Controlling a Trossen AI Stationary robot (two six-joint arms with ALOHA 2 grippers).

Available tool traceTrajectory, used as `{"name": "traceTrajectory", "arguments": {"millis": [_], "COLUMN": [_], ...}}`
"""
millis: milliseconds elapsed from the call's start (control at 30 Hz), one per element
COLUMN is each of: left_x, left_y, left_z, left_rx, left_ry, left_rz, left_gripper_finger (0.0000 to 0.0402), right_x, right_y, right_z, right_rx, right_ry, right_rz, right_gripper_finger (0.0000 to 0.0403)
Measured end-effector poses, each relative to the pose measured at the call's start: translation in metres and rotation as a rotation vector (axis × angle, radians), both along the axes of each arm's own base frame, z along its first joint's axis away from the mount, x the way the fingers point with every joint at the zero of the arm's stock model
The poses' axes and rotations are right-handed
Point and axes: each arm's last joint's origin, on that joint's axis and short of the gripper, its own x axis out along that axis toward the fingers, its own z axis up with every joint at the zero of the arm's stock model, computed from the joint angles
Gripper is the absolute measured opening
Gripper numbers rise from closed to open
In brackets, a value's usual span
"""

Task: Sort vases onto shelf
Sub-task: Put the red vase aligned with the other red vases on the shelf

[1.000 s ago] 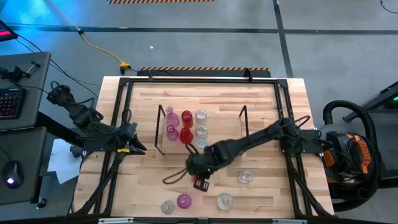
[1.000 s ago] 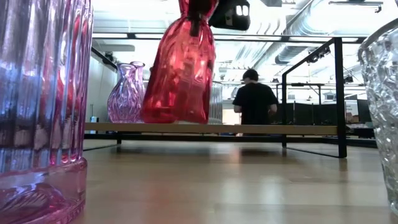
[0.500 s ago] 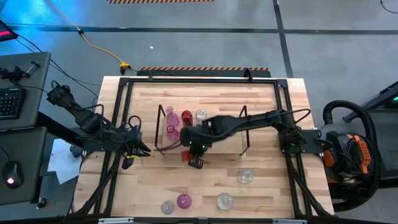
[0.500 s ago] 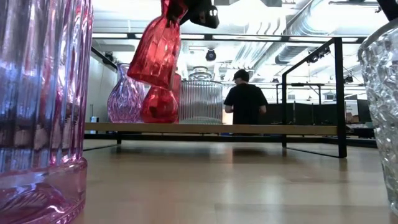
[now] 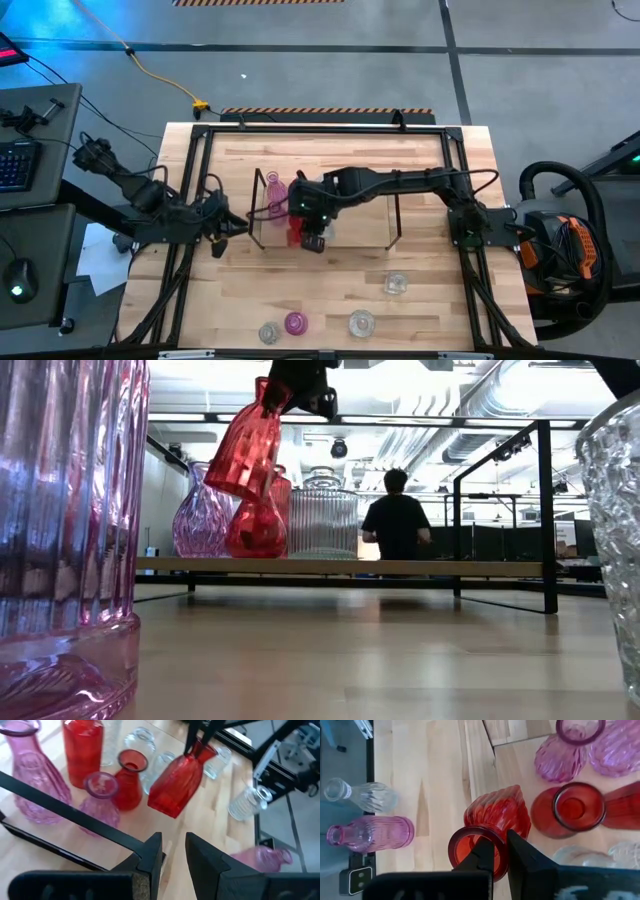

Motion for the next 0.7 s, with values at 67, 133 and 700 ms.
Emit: {"name": "traceTrajectory", "arguments": {"millis": [67,133,700], "left_x": [0.001,0.002,0.005], "left_y": [0.003,0.006,0.011], "left_z": [0.0,-0.001,-0.001], "left_rx": [0.002,0.011,-0.034], "left_ry": [0.002,0.009,0.035], "left_rz": [0.021,0.032,0.026], "left_gripper_finger": [0.0076,0.0076,0.0076], "right_x": [0.001,0.001,0.002], "right_y": [-0.006,-0.011,-0.017], "right_z": [0.0,0.001,-0.001], "right_rx": [0.014,0.021,0.045], "right_ry": [-0.006,-0.01,-0.014], "right_rz": [0.009,0.007,0.076], "right_gripper_finger": [0.0001,0.0001,0.0001]}}
